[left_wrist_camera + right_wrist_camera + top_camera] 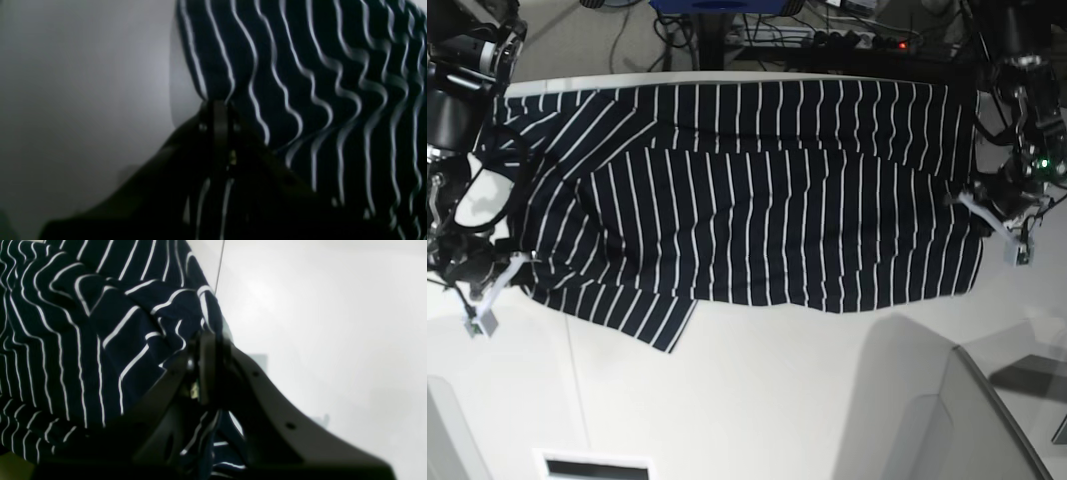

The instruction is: Layout the t-shirt on the table in an organized manner, then fold the t-shirt properly

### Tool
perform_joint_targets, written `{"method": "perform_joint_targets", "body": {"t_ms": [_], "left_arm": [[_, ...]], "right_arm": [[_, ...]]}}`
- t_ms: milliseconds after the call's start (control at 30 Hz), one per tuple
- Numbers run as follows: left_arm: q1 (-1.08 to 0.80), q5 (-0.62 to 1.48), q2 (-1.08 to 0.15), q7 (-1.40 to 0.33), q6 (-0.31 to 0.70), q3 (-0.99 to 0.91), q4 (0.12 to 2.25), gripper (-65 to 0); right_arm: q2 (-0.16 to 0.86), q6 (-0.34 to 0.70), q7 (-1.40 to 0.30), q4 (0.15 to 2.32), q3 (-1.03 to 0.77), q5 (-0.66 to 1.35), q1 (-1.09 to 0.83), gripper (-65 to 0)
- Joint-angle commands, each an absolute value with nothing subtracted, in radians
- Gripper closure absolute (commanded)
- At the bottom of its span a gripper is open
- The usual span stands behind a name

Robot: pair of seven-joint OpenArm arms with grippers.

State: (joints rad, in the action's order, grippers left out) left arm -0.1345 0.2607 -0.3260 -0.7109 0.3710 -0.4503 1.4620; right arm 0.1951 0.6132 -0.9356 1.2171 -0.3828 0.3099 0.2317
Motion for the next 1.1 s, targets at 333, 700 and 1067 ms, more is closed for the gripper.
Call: {"method": "perform_joint_targets", "body": {"t_ms": [333,700,1067], "left_arm": [[-0.234,0.257,-0.317,-0.773,0.371,-0.456,1.537,-6.9],[-0.177,0.257,-0.277,-0.823,0.377,-0.707,1.632,-55.5],[0.133,0.255,-0.358,-0.59,0.46,-0.711,1.004,-42.6]], "right_arm": [[0.208,0.618,-0.921,1.231,-0.384,0.32,0.251,-0.6],[0.213,0.618,-0.918,1.231,-0.383,0.318,0.239,-0.6],[0.216,0.618,-0.918,1.231,-0.383,0.318,0.239,-0.6]]}}
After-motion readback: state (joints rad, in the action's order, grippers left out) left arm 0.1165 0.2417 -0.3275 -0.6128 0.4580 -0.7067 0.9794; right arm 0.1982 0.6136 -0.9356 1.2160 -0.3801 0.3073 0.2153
